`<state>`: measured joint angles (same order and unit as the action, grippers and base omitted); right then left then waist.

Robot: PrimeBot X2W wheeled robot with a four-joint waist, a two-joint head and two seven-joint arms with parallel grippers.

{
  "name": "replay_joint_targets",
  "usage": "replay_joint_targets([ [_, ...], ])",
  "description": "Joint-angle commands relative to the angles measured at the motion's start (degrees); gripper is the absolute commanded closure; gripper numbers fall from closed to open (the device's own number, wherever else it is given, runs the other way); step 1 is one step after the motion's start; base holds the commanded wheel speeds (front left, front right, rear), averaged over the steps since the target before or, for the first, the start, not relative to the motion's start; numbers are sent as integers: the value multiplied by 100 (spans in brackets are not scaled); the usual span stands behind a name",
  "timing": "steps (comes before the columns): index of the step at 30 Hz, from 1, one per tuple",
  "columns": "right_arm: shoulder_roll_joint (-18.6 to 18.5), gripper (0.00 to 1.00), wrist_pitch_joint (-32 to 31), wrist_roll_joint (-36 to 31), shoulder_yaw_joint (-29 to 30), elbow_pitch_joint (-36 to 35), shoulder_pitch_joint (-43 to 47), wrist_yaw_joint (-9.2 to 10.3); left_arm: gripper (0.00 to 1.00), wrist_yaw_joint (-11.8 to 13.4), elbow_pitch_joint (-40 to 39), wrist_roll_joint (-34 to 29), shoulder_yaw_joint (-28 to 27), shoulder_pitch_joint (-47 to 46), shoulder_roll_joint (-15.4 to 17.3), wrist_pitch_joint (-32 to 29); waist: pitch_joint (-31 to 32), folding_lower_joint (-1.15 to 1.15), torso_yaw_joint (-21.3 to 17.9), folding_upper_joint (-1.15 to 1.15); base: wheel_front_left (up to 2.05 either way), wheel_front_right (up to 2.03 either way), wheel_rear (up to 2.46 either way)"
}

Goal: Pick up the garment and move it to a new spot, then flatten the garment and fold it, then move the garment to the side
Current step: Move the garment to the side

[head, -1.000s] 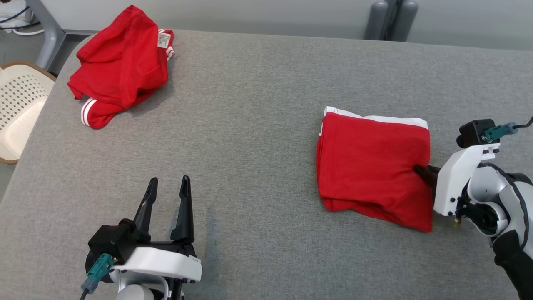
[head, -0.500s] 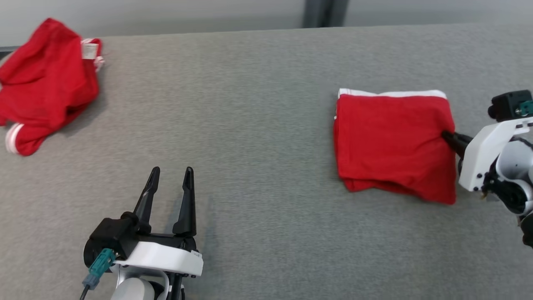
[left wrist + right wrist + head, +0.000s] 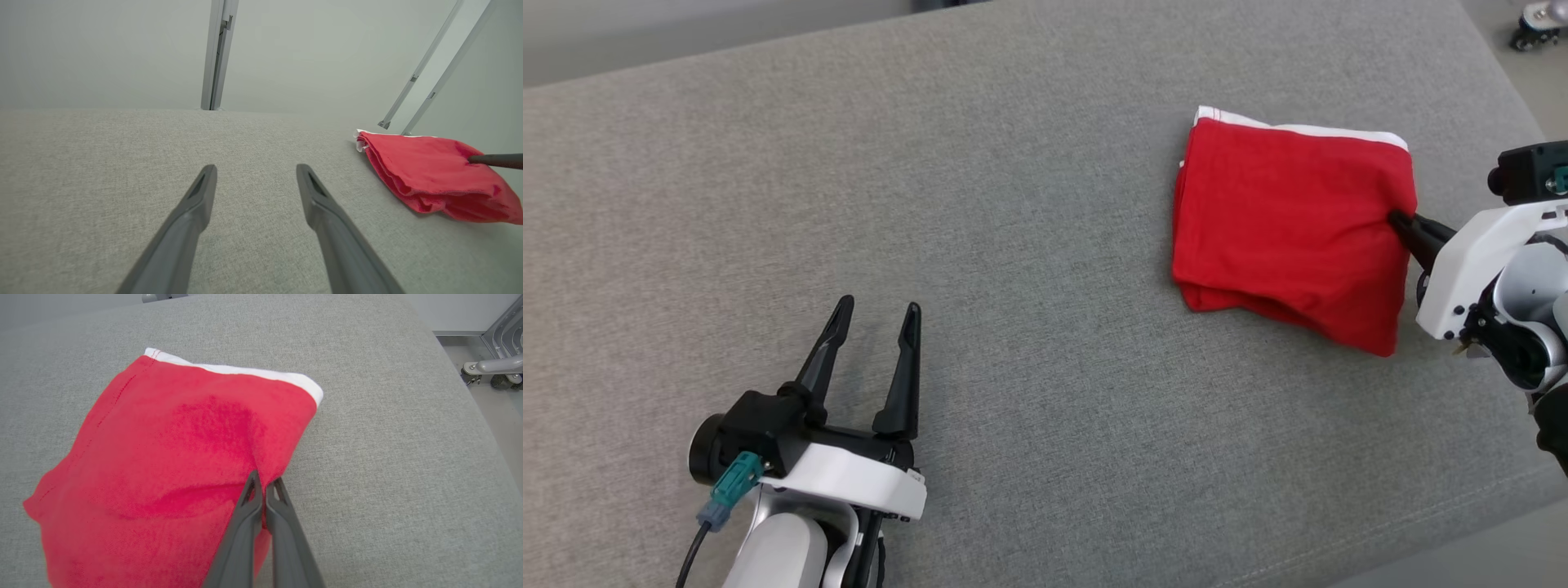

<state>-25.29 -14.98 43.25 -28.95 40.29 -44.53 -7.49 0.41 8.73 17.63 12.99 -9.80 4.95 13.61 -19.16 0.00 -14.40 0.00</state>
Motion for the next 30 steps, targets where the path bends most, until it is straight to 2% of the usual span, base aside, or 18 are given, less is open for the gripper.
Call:
replay_joint_targets([
  [1, 17, 100, 109, 28, -33, 92, -142, -1, 0, -16, -19, -42, 17, -121, 45, -28, -152, 0, -138, 0, 0, 0, 0],
  [12, -315, 100, 538, -324, -143, 746, -811, -1, 0, 14, -207, -17, 57, -137, 103, -23, -267, 0, 414, 0, 0, 0, 0],
  [21, -834, 100, 728, -665, 93, 1628, -1467, -1, 0, 100, -429, 8, 66, -21, 116, -13, -417, 0, 1070, 0, 0, 0, 0],
  [25, -1131, 100, 759, -801, 169, 1935, -1654, 0, 0, 113, -538, 15, 109, 19, 118, -19, -480, 0, 1259, 0, 0, 0, 0],
  [30, -1316, 100, 841, -1037, 210, 2266, -1816, 0, 0, 139, -634, 20, 150, 71, 112, -24, -558, 0, 1393, 0, 0, 0, 0],
])
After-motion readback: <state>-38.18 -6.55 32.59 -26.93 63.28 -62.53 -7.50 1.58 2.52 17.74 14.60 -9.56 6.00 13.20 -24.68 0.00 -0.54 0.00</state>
